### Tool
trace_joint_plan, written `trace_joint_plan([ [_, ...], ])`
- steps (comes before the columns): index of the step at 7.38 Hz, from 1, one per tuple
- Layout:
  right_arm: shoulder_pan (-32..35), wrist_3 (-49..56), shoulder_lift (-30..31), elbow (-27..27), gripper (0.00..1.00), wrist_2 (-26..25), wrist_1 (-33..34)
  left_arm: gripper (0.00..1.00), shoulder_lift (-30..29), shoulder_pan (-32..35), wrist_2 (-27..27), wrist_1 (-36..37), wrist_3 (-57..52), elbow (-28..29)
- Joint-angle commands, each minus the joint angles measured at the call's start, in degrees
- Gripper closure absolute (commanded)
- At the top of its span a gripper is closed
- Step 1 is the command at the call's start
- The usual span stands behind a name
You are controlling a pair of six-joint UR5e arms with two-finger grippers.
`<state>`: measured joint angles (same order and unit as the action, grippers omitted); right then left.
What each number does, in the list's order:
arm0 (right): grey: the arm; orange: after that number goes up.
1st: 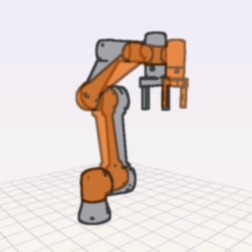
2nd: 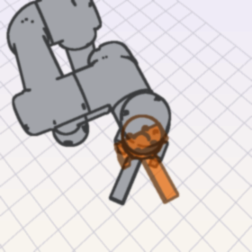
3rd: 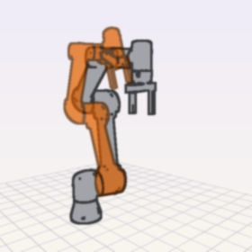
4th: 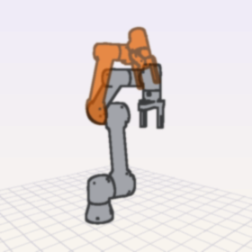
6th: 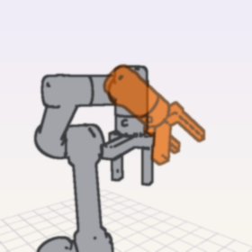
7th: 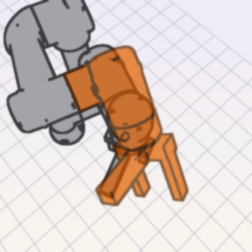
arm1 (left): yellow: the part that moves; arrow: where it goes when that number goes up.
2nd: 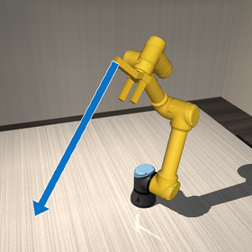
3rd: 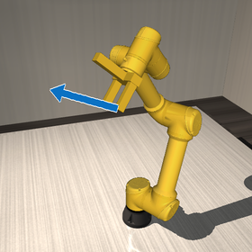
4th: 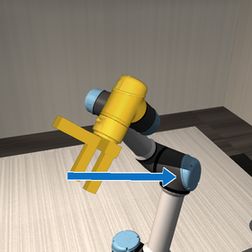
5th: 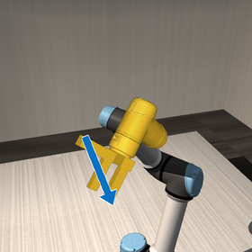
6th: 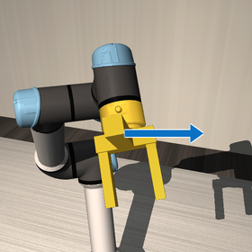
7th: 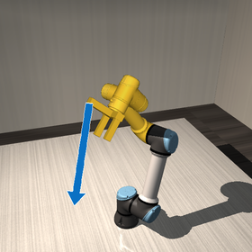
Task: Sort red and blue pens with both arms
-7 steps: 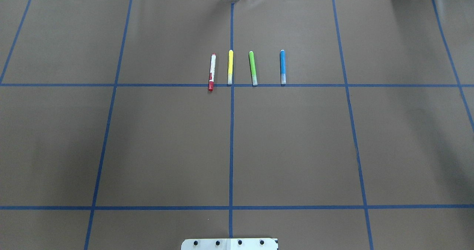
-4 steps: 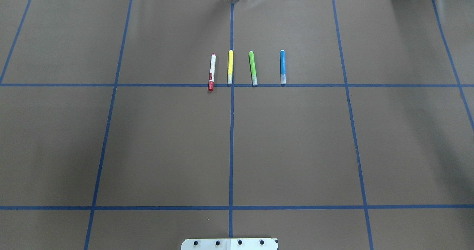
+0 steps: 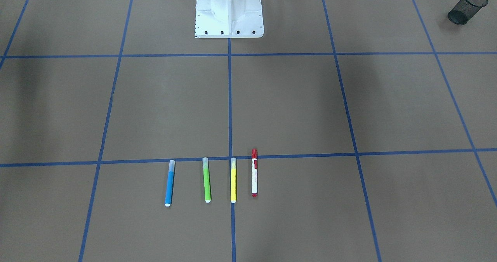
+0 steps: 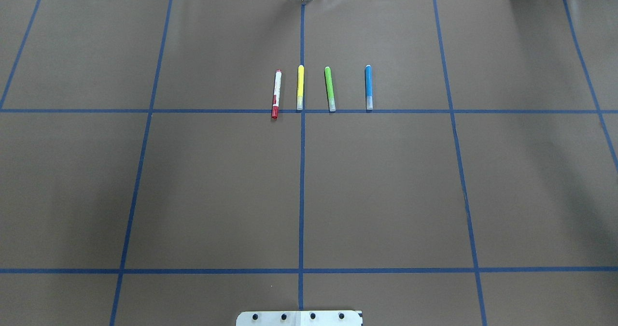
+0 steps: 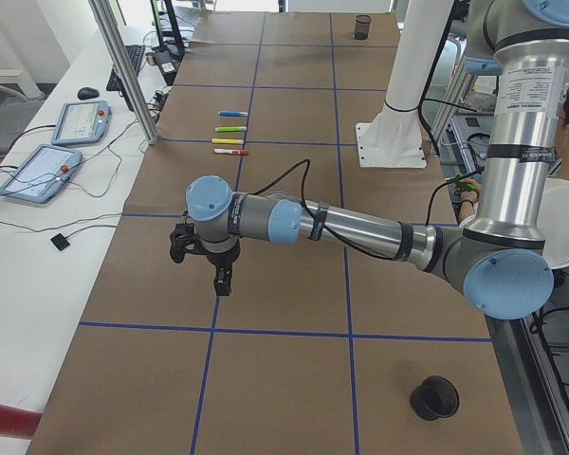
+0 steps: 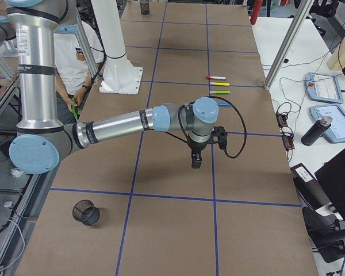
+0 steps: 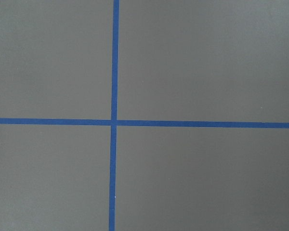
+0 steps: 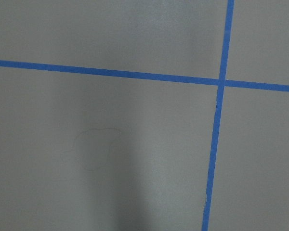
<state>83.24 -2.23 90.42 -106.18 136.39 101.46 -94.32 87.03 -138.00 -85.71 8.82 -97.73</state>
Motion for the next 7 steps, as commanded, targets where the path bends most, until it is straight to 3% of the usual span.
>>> trace_joint_plan([
  [1,0.0,-0.06,-0.15,0.26,0.0,0.1,0.06,0.0,0.01,-0.19,-0.26,-0.07,0.76,-0.27],
  [7,0.0,0.03,-0.15,-0.34,0.0,0.45,-0.03,0.0,-0.69,-3.71,-0.34,-1.74,2.51,-1.93],
])
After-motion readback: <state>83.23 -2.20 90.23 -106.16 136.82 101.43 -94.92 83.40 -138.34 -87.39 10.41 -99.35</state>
